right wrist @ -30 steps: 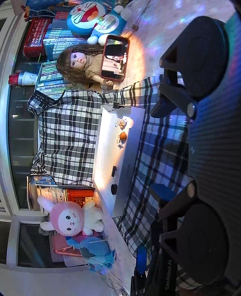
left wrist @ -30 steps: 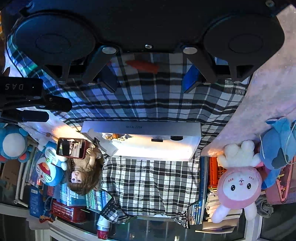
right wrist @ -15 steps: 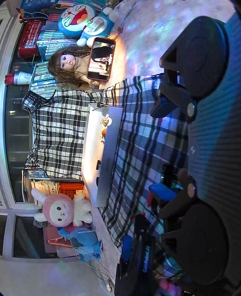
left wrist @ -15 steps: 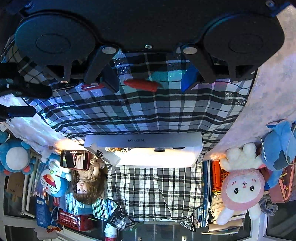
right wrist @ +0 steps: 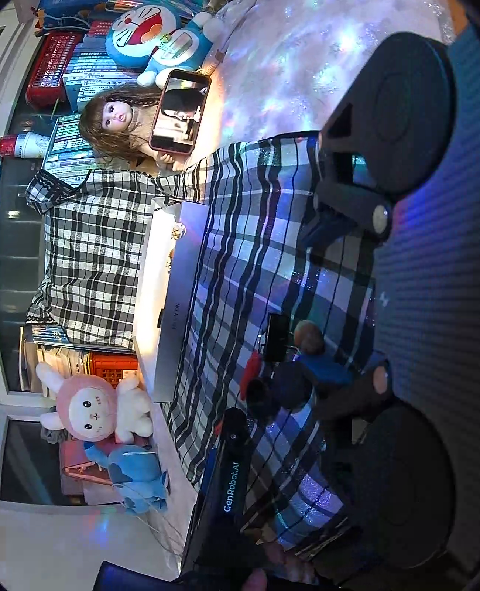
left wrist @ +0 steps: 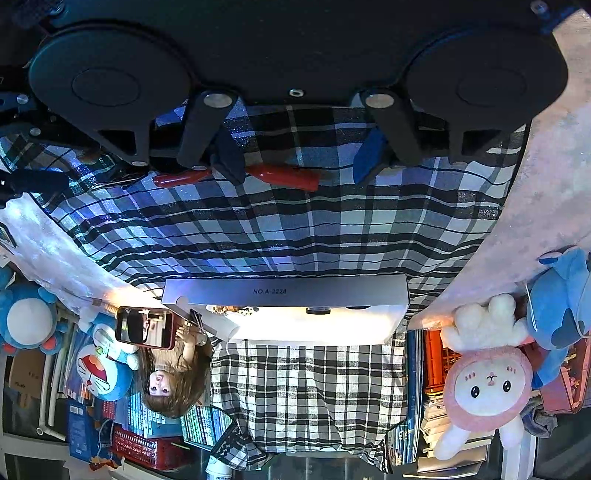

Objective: Organize rigid objects
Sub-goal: 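Grasp a pink ball with the right tool while the left tool grasps the red-handled screwdriver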

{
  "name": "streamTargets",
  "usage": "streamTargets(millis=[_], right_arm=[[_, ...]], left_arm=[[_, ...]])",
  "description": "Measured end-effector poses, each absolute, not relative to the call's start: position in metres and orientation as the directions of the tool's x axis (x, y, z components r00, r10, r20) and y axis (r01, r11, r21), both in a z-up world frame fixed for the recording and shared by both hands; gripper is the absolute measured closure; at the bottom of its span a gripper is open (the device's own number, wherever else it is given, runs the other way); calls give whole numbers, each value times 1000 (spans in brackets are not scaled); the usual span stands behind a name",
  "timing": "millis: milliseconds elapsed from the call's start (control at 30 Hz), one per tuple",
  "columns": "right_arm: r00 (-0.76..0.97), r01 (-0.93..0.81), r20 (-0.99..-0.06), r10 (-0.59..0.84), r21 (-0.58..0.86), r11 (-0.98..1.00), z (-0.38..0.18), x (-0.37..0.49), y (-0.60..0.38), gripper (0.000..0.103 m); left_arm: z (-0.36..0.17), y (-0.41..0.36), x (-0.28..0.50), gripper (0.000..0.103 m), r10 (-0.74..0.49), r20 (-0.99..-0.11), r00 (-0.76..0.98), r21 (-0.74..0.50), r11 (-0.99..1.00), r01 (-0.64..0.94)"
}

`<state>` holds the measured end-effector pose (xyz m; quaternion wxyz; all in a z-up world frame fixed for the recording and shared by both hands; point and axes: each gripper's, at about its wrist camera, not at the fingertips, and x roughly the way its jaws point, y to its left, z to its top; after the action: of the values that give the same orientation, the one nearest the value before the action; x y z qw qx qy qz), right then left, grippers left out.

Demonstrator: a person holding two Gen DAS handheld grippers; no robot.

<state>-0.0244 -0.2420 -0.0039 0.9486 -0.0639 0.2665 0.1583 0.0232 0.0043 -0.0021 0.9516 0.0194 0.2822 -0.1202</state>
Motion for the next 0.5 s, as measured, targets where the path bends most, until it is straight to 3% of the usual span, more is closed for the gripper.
streamTargets(millis=[233,500], right_arm=[[815,-321,-518,259,-31,947,-5,-22,-240,56],[817,-290,-520,249,2,957,-7,-16,-244,63]], left_arm=[[-4,1,24,44,-209,-536,818,-17,971,237],[-6,-3,22,49,-208,-526,825,-6,971,241]])
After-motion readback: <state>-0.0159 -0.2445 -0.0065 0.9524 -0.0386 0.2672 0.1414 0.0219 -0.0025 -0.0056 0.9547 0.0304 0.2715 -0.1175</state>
